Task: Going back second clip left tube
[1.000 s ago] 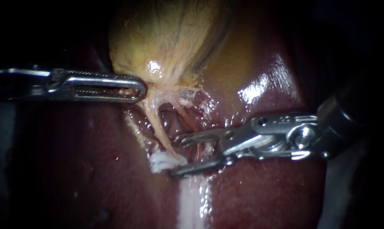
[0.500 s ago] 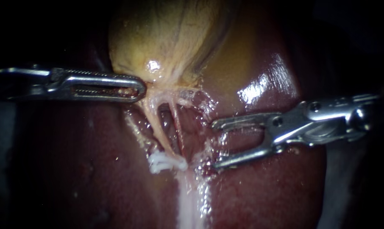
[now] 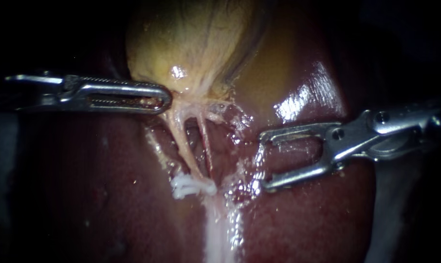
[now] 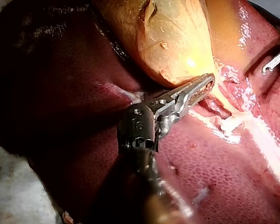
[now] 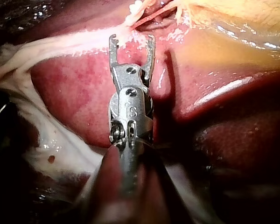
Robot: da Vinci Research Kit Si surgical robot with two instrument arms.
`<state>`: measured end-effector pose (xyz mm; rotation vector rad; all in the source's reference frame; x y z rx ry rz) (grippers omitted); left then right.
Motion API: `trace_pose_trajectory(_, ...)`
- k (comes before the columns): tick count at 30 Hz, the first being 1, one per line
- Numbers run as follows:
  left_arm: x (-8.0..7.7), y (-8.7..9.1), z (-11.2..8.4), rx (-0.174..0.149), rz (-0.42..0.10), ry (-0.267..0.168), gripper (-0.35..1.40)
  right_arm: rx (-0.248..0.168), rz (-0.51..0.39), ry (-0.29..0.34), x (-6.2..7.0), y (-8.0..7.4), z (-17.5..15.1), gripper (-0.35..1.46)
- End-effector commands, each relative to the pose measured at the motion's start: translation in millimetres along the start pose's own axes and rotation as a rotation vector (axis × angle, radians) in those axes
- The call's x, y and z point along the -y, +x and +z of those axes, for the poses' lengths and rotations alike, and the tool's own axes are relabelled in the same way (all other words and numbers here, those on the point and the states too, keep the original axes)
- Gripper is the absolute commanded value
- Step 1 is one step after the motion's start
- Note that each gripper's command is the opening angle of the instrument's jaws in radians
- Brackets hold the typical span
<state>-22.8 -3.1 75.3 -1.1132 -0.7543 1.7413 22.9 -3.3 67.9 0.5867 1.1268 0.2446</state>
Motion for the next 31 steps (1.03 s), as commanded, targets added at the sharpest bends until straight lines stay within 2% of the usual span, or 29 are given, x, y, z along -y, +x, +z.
trace_pose_trajectory(1,0.2,0.0,0.3,0.000,0.002,0.003,-0.35,0.000,0.001,-0.002,0.0,0.0,-0.1,0.49)
trace_pose_trajectory(7,1.5,-0.6,2.1,0.007,-0.004,0.016,-0.35,0.001,-0.003,-0.013,-0.1,0.2,-0.7,0.49)
trace_pose_trajectory(13,1.7,-1.4,3.8,0.022,-0.010,0.016,-0.35,-0.002,-0.007,-0.016,-0.2,0.3,-0.9,0.49)
trace_pose_trajectory(31,1.8,-1.6,4.3,0.027,-0.009,0.019,-0.35,-0.008,-0.005,-0.017,-0.3,0.5,-1.0,0.49)
